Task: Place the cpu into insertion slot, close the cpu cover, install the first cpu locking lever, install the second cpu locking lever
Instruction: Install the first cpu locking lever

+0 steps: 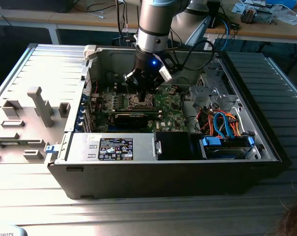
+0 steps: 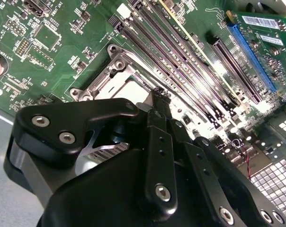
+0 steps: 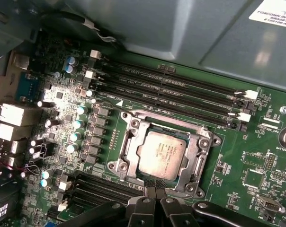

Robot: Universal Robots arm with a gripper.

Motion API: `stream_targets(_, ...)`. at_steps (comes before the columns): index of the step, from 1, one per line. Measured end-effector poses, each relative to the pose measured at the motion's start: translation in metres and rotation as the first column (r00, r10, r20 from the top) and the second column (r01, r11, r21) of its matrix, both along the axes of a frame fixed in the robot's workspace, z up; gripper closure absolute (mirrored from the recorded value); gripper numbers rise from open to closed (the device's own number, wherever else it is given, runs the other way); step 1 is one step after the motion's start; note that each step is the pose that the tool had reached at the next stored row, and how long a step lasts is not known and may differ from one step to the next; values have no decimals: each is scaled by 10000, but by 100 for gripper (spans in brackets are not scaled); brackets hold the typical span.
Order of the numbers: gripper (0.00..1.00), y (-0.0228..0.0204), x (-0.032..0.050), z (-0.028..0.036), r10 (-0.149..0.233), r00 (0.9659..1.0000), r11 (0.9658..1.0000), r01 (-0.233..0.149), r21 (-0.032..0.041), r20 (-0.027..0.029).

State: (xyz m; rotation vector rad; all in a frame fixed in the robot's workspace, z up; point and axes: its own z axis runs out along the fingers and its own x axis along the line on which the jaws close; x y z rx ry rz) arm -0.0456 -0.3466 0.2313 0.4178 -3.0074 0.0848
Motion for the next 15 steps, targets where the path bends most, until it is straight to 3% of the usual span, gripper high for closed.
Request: stream_targets(15,89,0,0,0,495,9988,9988,-495,-2,0)
